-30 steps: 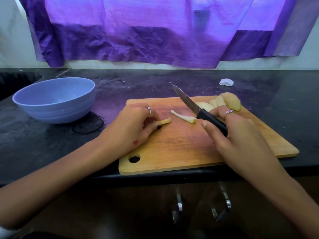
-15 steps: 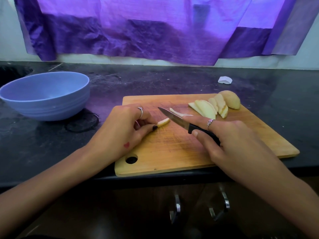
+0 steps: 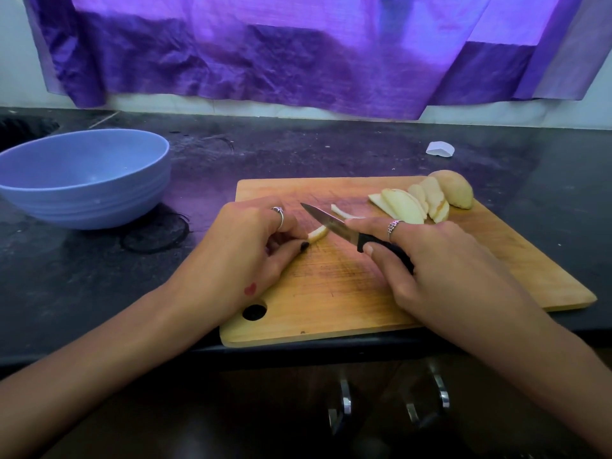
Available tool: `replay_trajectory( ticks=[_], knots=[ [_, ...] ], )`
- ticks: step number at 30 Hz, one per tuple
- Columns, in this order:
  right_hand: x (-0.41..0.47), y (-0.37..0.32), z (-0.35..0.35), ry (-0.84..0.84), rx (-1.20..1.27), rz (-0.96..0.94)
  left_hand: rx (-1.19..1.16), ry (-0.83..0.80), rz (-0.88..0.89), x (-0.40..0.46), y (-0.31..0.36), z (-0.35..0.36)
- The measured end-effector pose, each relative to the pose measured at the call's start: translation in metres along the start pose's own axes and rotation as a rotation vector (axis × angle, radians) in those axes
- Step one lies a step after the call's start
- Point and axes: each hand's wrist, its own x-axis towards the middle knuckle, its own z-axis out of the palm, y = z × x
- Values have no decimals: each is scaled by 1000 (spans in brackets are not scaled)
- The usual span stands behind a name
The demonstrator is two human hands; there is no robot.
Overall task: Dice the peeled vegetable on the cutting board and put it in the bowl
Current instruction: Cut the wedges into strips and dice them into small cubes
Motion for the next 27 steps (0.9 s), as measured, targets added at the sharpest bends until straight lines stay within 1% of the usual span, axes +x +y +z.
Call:
replay_trajectory(
  ticks=[6, 10, 12, 13, 15, 17, 21, 27],
  knots=[
    [6, 1, -1, -60, -35, -18, 3, -4, 21, 0, 4, 0],
    [-3, 1, -8, -66, -89, -44, 7, 8, 18, 0, 5, 2],
    [-11, 2, -7, -27, -144, -40, 8, 13, 3, 0, 5, 2],
    [-15, 3, -5, 13, -137, -36, 12, 13, -5, 0, 5, 2],
    [-19, 2, -1, 72, -14, -18, 11, 17, -8, 0, 4, 3],
    [-17, 0, 2, 84, 62, -15, 6, 21, -2, -1, 4, 3],
    [-10, -4, 4, 59, 9, -49, -21, 18, -2, -1, 4, 2],
    [-1, -11, 4, 35, -52, -51, -36, 2, 2, -1, 4, 3]
  ],
)
